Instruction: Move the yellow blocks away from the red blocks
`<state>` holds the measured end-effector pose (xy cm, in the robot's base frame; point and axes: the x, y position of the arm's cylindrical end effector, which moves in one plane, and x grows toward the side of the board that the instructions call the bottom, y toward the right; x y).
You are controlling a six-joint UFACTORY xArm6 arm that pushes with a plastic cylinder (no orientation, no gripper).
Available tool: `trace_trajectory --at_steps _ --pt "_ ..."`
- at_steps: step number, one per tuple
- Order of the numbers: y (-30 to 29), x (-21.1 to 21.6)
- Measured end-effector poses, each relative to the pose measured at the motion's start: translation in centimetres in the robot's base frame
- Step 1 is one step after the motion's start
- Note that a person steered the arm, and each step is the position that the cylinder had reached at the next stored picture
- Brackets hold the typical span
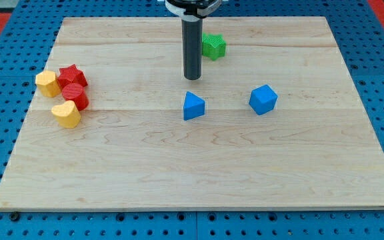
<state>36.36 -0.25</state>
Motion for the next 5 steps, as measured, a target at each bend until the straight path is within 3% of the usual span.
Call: trace_trajectory --at_steps 3,5 --pt "-3.9 -0.6" --pt "-16.9 -5.9"
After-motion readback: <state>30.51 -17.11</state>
